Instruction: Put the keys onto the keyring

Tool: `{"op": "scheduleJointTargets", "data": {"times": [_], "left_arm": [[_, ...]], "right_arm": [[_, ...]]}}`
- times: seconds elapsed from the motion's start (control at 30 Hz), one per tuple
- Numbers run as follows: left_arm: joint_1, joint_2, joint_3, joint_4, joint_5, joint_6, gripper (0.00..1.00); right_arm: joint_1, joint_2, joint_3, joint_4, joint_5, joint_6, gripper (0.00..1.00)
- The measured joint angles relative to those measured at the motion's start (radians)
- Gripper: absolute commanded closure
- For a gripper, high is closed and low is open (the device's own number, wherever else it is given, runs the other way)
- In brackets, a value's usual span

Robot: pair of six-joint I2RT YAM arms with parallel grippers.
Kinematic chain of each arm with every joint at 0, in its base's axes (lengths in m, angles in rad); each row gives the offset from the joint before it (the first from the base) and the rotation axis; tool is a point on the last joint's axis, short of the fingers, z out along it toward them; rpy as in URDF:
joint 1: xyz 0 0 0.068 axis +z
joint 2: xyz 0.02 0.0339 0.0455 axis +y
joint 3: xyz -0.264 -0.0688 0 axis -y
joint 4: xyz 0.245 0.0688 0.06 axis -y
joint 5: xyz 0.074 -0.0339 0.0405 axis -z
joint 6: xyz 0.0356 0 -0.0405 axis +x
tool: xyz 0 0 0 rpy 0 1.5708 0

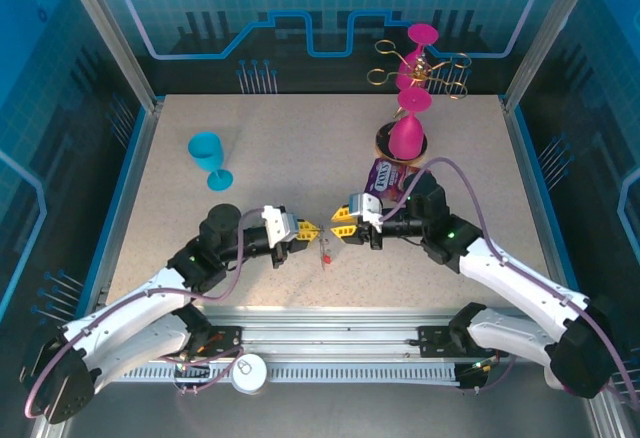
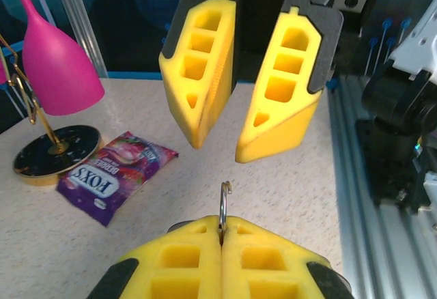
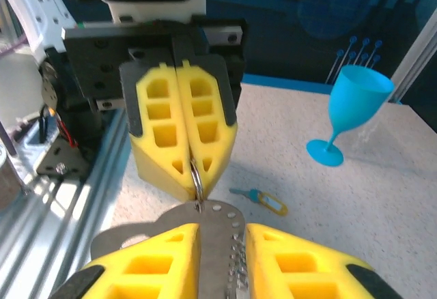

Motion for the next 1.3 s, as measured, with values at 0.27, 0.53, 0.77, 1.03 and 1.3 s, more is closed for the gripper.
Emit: {"op": "scheduleJointTargets", "data": {"times": [0.27, 0.53, 0.77, 1.03, 1.3], "left_arm": [[-0.025, 0.0, 0.072, -0.172, -0.073, 0.144, 1.0], [-0.033, 0.019, 0.076, -0.221, -0.083, 0.18, 1.0], [-0.034, 0.022, 0.076, -0.222, -0.084, 0.182, 1.0], [-0.034, 0.022, 0.079, -0.232, -0.084, 0.182, 1.0], [-0.039, 0.022, 0.087, -0.241, -0.084, 0.182, 1.0]], "right_arm": [[0.073, 0.067, 0.055, -0.101, 0.077, -0.096, 0.76], [0.094, 0.094, 0.079, -0.114, 0.088, -0.127, 0.81], [0.103, 0.111, 0.087, -0.129, 0.088, -0.144, 0.81], [0.105, 0.112, 0.087, -0.166, 0.111, -0.176, 0.83], [0.117, 0.119, 0.106, -0.174, 0.11, -0.181, 0.87]]}}
